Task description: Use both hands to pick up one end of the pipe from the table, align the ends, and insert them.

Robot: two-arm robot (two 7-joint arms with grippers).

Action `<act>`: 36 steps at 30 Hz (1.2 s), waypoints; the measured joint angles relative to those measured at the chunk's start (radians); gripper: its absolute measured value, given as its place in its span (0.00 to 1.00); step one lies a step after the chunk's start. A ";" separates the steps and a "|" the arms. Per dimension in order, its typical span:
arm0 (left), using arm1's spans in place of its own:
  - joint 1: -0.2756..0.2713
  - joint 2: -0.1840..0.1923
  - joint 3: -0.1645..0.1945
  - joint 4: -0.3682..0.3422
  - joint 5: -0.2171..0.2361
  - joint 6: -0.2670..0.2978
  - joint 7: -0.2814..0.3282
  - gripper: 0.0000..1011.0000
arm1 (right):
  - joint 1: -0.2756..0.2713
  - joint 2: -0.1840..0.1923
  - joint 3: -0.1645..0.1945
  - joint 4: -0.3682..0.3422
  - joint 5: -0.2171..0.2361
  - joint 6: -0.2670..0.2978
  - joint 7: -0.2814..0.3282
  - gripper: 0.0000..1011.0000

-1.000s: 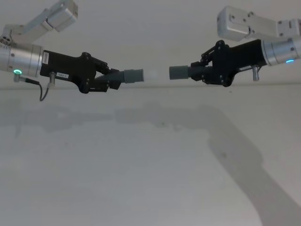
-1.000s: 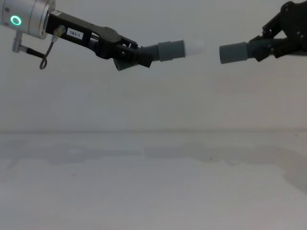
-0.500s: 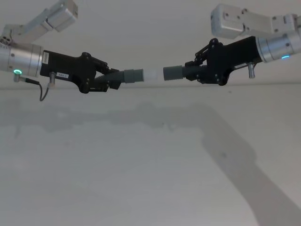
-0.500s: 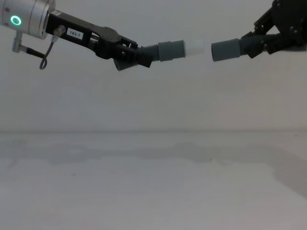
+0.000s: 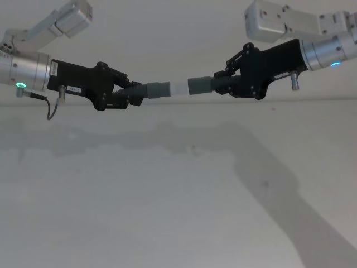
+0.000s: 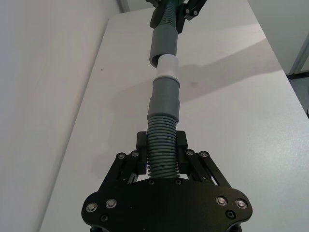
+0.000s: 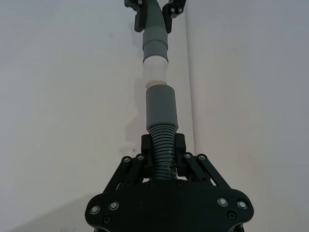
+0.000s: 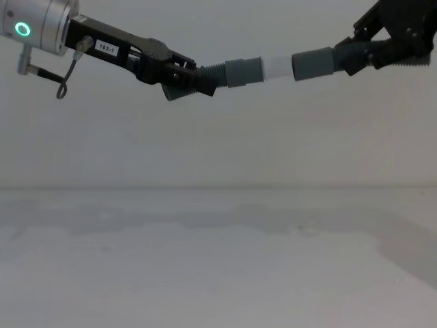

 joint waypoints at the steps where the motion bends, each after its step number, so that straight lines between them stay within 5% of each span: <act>1: 0.000 0.000 0.000 0.000 0.000 0.000 0.000 0.31 | 0.001 0.000 -0.001 -0.001 0.001 0.001 0.000 0.24; 36: 0.000 0.000 0.000 0.000 0.000 0.000 0.000 0.31 | 0.026 0.004 -0.035 -0.019 0.019 0.032 0.012 0.24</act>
